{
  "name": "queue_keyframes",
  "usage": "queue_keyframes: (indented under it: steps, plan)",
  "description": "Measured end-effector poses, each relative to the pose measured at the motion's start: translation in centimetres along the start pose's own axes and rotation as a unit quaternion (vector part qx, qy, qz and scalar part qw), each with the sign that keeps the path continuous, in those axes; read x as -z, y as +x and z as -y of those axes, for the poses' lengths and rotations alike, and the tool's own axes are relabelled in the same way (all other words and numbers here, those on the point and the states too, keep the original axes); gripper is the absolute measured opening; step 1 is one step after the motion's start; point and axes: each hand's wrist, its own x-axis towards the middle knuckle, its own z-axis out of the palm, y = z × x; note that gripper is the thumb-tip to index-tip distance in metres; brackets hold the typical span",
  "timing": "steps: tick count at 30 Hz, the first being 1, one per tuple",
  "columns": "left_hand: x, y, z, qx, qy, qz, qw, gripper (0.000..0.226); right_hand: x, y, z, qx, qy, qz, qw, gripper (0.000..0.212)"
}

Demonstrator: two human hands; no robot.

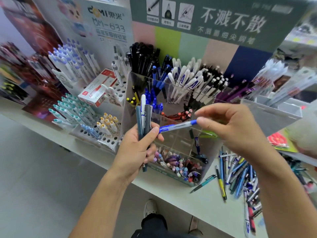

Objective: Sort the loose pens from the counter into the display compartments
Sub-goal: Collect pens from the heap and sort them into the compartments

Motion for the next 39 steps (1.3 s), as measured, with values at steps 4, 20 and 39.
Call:
queue_keyframes:
  steps: [4, 20, 39]
  plan:
    - [1.0, 0.2, -1.1, -0.050, 0.033, -0.016, 0.998, 0.006, -1.4, 1.1, 1.5, 0.071, -0.287, 0.155, 0.943, 0.011]
    - [3.6, 1.2, 0.1, 0.046, -0.185, -0.020, 0.982, 0.032, -8.7, 8.9, 2.4, 0.054, -0.221, -0.018, 0.974, 0.013]
    - [1.1, 0.7, 0.6, -0.010, -0.039, -0.059, 0.997, 0.029, -7.9, 6.2, 2.1, -0.006, -0.141, 0.021, 0.990, 0.054]
